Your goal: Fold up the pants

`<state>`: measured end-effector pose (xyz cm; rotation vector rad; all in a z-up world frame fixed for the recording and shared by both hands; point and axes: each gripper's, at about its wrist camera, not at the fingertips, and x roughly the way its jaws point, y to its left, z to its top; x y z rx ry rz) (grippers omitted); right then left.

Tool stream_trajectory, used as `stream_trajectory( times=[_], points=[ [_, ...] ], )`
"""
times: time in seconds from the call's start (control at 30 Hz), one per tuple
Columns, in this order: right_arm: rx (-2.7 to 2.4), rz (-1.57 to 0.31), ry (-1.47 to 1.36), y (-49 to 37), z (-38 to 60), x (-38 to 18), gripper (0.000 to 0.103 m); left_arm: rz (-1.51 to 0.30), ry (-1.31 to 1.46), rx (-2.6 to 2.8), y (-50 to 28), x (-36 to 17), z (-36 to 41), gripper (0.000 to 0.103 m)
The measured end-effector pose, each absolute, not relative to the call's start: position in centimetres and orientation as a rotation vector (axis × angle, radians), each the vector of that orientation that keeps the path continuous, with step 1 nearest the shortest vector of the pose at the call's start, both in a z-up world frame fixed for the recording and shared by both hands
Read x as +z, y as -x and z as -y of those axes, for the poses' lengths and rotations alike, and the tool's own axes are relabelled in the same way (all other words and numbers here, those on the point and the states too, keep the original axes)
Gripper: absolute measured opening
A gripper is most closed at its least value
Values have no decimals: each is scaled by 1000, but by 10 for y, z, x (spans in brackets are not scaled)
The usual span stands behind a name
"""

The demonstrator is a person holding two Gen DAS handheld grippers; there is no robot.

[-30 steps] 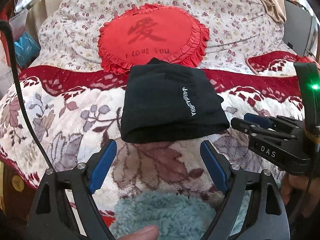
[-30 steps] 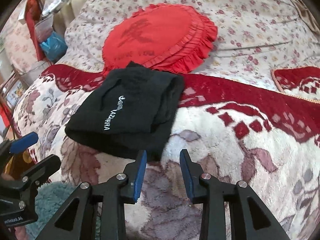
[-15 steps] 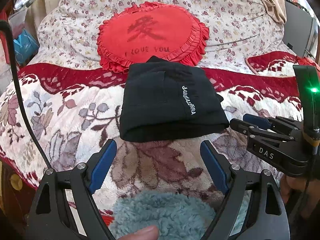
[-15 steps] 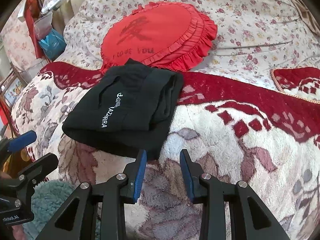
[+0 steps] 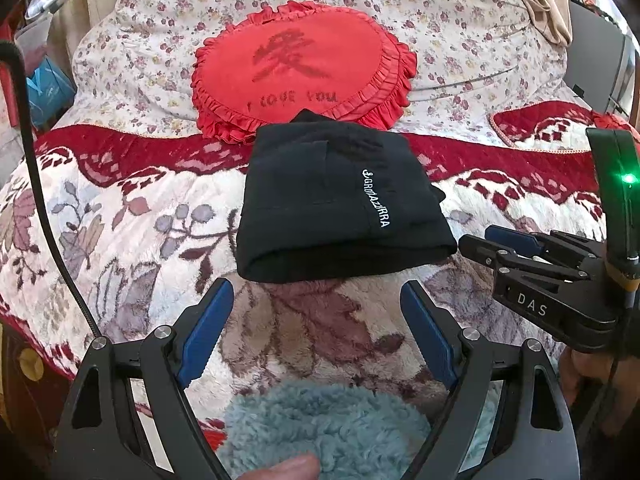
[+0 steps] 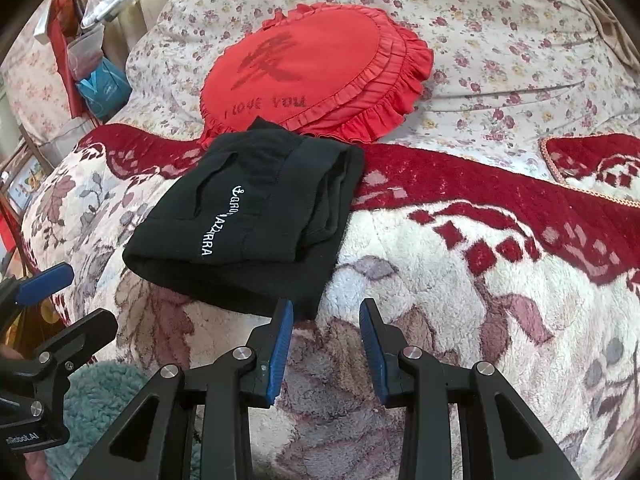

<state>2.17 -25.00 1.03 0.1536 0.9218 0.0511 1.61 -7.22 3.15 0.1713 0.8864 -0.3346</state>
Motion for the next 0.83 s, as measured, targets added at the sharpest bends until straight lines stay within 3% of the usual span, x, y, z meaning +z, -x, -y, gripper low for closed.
stream_trajectory(
  times=[0.83],
  points=[
    [49, -924, -152, -22, 249, 10, 33, -865, -172, -369, -15, 35, 69, 85]
  ],
)
